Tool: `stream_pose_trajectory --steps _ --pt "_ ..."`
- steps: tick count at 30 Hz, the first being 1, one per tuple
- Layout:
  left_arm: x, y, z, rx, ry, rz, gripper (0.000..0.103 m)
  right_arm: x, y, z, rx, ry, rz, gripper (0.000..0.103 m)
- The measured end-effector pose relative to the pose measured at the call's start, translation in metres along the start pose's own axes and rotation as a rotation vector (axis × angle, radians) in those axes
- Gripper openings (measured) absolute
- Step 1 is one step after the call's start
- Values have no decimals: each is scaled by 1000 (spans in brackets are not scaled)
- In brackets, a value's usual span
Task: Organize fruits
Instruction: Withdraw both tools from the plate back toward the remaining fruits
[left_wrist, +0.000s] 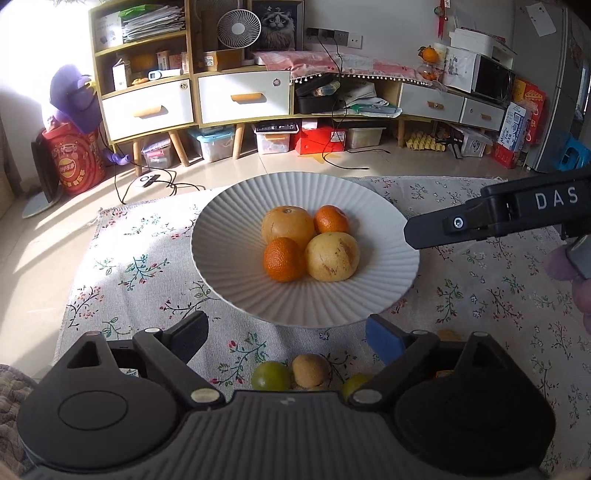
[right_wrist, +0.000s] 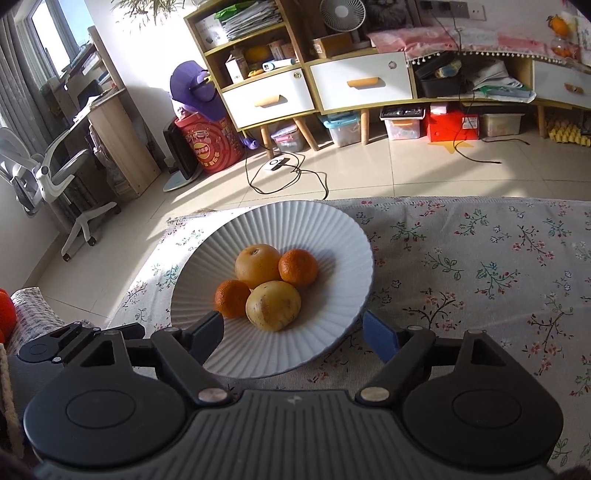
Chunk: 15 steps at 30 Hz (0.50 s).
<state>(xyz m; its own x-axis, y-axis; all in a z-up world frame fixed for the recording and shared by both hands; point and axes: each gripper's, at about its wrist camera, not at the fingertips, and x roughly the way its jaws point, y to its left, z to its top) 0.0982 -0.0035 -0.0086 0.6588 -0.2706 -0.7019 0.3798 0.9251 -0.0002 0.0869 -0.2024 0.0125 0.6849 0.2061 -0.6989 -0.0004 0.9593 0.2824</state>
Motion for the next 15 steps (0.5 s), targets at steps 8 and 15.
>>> stream_pose_trajectory --steps 8,15 --pt "-13 0 -14 -18 29 -9 92 -16 5 -15 -25 -10 -49 94" --pt "-17 -1 -30 -55 52 2 92 -27 7 -36 -40 -4 -83 100"
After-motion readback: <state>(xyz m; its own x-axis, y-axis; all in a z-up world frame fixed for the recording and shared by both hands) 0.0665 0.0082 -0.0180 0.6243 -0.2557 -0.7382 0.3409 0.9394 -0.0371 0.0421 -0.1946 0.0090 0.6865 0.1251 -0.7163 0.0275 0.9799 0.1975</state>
